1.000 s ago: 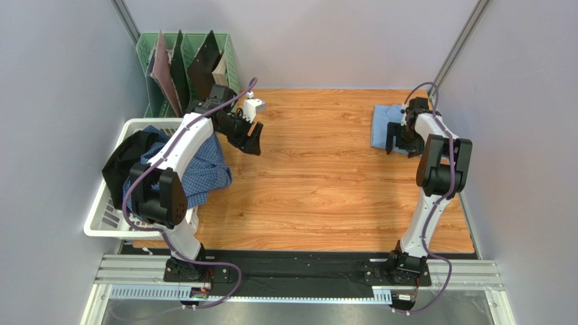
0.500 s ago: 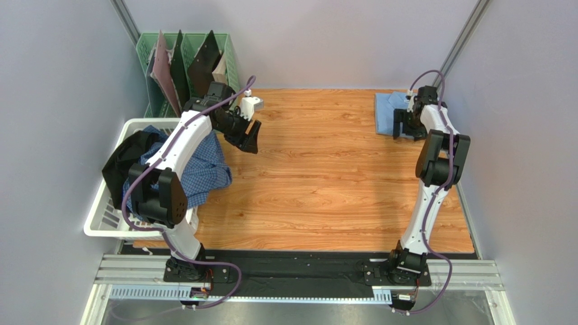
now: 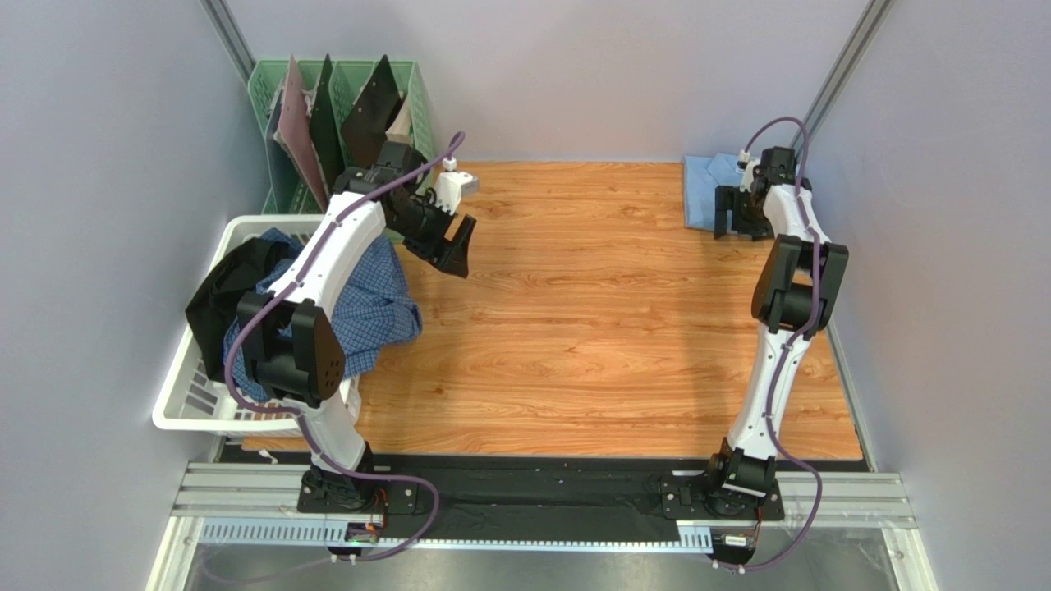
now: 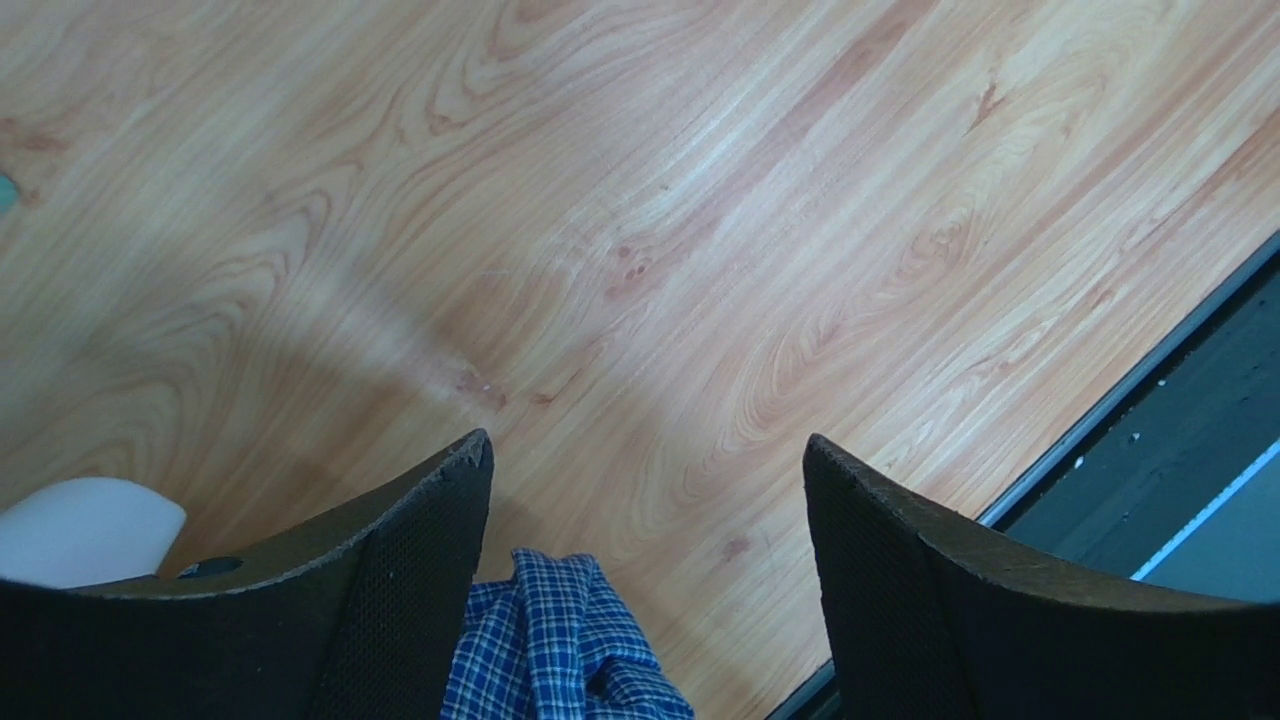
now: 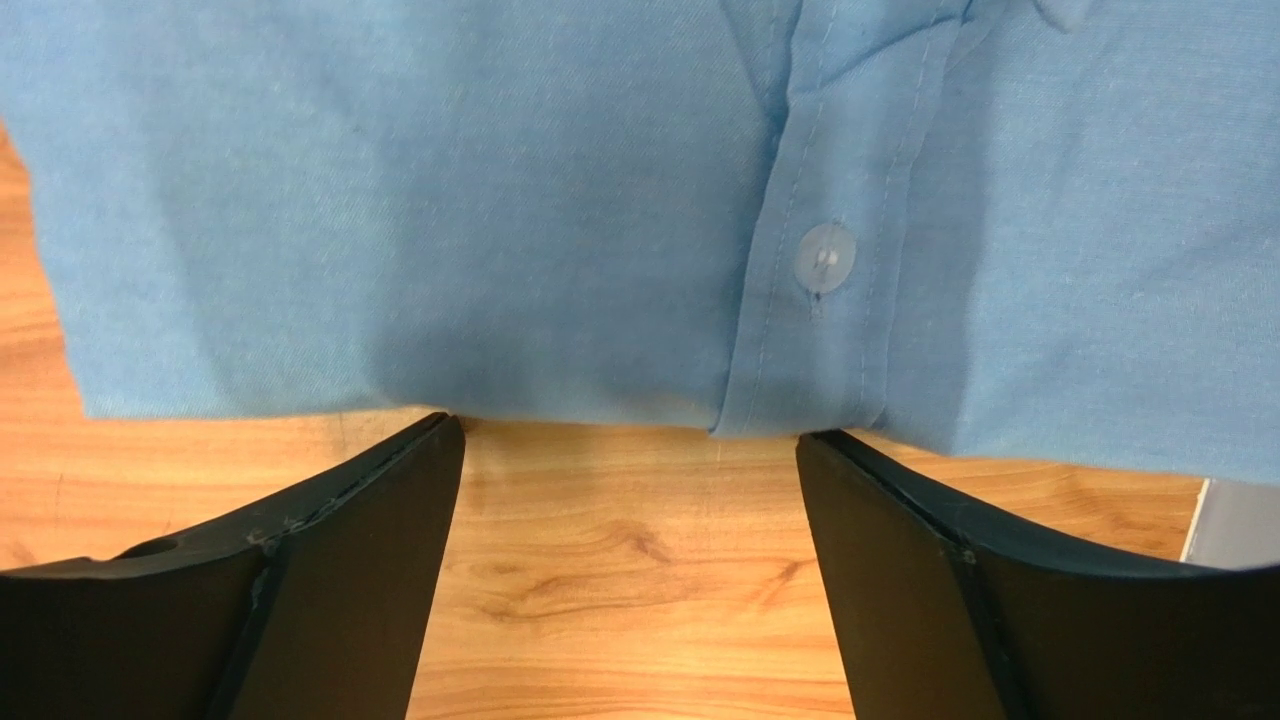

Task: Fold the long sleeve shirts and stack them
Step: Neatly place the folded shirt to the corner

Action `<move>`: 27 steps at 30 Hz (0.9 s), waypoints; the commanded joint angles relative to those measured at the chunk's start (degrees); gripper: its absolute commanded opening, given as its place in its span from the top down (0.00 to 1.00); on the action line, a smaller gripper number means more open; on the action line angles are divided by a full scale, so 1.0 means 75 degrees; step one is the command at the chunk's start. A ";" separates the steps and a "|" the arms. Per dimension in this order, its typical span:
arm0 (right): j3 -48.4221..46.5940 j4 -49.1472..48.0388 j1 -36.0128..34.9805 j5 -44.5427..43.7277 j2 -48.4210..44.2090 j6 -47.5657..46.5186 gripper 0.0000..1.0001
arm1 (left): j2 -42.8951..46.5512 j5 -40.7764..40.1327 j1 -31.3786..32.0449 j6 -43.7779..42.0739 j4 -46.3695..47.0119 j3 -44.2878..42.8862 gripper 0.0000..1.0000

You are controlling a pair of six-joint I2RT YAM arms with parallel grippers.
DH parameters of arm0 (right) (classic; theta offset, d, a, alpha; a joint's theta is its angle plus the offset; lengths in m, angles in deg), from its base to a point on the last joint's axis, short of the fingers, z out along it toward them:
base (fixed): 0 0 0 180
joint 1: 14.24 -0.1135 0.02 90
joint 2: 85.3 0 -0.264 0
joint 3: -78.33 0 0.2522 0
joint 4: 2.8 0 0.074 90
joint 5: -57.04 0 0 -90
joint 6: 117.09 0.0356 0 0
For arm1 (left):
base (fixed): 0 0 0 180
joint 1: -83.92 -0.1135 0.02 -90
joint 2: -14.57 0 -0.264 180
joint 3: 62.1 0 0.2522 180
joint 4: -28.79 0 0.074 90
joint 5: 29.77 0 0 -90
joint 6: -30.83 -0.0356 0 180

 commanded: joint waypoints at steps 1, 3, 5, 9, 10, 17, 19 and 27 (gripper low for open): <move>0.0285 0.0040 -0.0003 0.0215 -0.1374 -0.0536 0.10 | 0.0094 0.0693 -0.0106 -0.0073 -0.0193 -0.0905 0.10; 0.0485 0.0286 0.0020 0.0402 -0.2335 -0.0746 0.08 | -0.0011 0.0904 -0.0106 0.0079 -0.0205 -0.1560 0.04; 0.0567 0.0554 0.0009 0.0740 -0.2933 -0.0829 0.05 | -0.0151 0.1174 -0.0095 0.0255 -0.0252 -0.2192 0.01; 0.0602 0.1351 -0.0190 0.1527 -0.4163 -0.0655 0.04 | -0.0293 0.0988 -0.0095 0.0899 -0.0170 -0.2839 0.01; 0.0753 0.1504 -0.0423 0.1621 -0.4340 -0.0549 0.03 | -0.0281 0.0906 -0.0095 0.0958 -0.0147 -0.2840 0.01; 0.4524 0.1168 -0.2497 0.1750 -0.6450 0.0117 0.03 | 0.1062 0.0460 -0.0095 0.1123 0.0567 -0.0094 0.01; 0.5762 0.0862 -0.3058 0.1821 -0.6859 0.0411 0.03 | 0.1649 0.0251 -0.0071 0.1076 0.0837 0.0649 0.01; 0.7282 0.0345 -0.3671 0.1458 -0.8360 0.0307 0.00 | 0.2976 -0.0020 -0.0036 0.1228 0.1504 0.2831 0.01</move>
